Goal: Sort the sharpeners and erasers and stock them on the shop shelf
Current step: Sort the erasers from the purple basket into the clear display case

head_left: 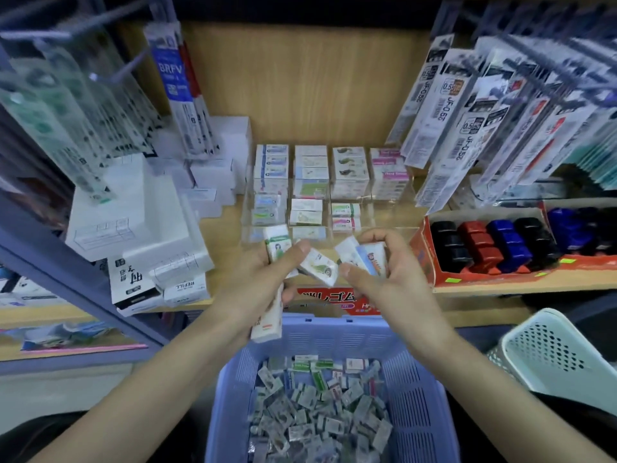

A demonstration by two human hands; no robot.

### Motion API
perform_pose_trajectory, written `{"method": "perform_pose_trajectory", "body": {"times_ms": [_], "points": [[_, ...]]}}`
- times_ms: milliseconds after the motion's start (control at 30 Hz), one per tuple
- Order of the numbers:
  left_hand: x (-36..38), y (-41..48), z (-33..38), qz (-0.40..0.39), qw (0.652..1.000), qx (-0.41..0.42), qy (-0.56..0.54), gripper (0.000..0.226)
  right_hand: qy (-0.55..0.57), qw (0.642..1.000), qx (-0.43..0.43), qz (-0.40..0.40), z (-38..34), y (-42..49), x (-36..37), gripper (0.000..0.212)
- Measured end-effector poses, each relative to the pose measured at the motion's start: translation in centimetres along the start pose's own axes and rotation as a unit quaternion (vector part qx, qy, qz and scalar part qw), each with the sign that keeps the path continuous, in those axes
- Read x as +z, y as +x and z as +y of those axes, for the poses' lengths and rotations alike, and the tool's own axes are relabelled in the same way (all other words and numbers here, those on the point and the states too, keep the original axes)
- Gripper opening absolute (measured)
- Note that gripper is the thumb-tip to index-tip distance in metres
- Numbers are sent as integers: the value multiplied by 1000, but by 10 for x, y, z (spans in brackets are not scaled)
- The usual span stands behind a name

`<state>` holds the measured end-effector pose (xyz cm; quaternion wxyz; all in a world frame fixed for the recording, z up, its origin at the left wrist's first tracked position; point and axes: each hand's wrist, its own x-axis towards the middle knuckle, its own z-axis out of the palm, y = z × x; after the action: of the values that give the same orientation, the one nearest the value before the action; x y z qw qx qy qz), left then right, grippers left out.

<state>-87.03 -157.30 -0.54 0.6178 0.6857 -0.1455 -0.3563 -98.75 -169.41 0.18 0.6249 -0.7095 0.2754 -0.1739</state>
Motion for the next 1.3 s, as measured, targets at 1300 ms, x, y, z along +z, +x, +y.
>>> {"method": "perform_pose_trajectory", "body": {"times_ms": [1300], "points": [[10,41,-1,0,985,87,151,22,-284,953,-72,81,19,75,-47,28]]}}
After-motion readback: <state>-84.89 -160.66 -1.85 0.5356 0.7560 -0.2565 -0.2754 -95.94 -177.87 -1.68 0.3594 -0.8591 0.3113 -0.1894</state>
